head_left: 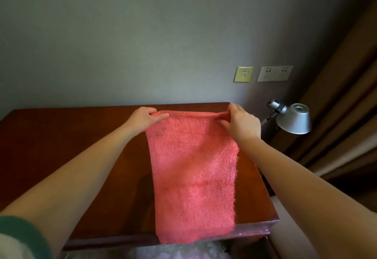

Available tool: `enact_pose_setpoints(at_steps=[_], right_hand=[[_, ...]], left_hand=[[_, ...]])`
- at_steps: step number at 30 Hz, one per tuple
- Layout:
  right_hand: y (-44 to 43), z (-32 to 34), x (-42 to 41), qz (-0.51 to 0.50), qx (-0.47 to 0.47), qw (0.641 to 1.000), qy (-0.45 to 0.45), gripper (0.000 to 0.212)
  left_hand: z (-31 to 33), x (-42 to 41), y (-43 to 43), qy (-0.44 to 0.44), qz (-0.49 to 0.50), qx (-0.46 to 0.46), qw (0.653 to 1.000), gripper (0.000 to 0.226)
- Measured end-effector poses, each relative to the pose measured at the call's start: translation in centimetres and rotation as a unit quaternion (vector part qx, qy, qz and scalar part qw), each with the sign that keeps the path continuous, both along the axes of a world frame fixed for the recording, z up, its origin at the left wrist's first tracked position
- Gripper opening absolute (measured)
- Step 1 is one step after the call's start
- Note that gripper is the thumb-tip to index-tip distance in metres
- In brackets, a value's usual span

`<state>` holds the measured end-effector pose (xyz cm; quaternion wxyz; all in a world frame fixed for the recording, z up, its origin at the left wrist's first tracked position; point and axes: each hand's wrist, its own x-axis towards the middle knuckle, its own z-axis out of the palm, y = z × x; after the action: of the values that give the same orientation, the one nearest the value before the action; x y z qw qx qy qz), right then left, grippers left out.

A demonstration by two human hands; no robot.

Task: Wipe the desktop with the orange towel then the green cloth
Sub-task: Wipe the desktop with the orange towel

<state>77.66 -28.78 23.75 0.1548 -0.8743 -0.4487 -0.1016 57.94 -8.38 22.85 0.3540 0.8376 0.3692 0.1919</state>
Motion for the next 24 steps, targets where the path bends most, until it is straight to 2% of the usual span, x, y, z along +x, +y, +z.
enact_pose_setpoints(at_steps=[7,13,17,24], right_hand=[[6.4,-1.1,3.3,-0.025,-0.015,1.0,0.008,0.034],[8.9,-2.6,4.3,-0.028,-0.025,0.999,0.028,0.035],[8.1,-5.1,3.4,-0.013,-0.066,0.997,0.038,0.031],[2.8,-10.6,0.9,0.034,-0.151,0.984,0.083,0.021]], left_hand=[[-2.1,4.8,7.6,-0.002,0.009,-0.005,1.0,0.044],[-4.1,6.2,10.8,0.003,0.023,0.011,1.0,0.05],[-6.6,5.0,10.2,0.035,0.024,0.013,0.999,0.056],[-11.2,0.6,4.2,0.129,0.012,-0.029,0.991,0.049]])
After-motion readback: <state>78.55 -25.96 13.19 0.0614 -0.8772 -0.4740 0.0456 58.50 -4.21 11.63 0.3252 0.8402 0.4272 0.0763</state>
